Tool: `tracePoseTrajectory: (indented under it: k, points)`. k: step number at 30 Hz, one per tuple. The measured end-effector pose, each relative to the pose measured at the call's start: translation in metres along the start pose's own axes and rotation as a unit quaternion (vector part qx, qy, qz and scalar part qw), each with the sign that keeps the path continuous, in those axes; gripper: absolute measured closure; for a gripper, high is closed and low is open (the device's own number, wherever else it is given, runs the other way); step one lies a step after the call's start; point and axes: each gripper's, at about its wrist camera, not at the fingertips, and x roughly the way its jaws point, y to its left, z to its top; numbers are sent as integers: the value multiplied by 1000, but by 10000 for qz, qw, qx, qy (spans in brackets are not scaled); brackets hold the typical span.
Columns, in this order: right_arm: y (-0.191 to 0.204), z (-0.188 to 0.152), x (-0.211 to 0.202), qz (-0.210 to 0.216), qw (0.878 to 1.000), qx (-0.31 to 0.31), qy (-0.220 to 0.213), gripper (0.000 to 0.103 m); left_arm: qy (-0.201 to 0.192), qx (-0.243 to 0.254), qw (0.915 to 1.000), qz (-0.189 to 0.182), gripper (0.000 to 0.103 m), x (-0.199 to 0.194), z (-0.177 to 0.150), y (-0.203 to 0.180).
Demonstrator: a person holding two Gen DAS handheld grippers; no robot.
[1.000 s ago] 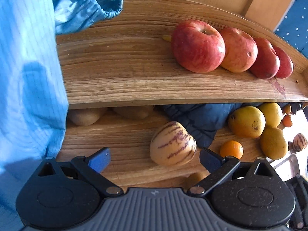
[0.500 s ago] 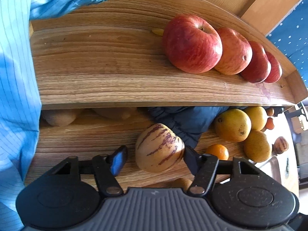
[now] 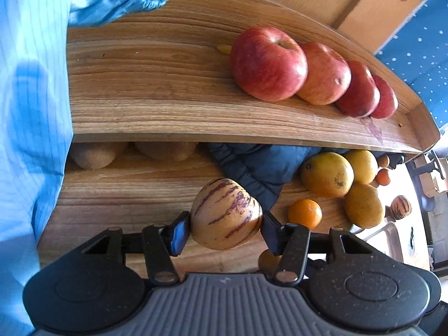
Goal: Organize fruits
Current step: 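Grasp the striped pepino melon with the left tool while the right tool grasps a brown kiwi, then carry the pepino and kiwi to the tray and open both tools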
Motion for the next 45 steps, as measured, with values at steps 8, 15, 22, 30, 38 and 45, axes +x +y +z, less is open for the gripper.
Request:
tracePoseTrajectory:
  k: [8, 15, 22, 30, 38, 45]
  points:
    - [-29, -29, -37, -350, 9986, 340, -209, 75, -62, 245, 9996, -87, 45, -12, -17, -37]
    - [-65, -67, -63, -753, 9939, 782, -175, 75, 78, 689, 9971, -312, 45, -6, -39, -92]
    - [-109, -115, -96, -1202, 9856, 1185, -17, 75, 307, 1129, 9913, -608, 45, 9, -61, -153]
    - [-148, -166, -122, -1508, 9760, 1554, 245, 75, 593, 1600, 9812, -899, 45, 28, -91, -216]
    - [-163, -190, -129, -1436, 9763, 1562, 416, 75, 779, 1770, 9767, -928, 45, 42, -116, -249]
    - [-162, -199, -132, -1233, 9829, 1296, 428, 74, 663, 1779, 9792, -719, 45, 45, -127, -258]
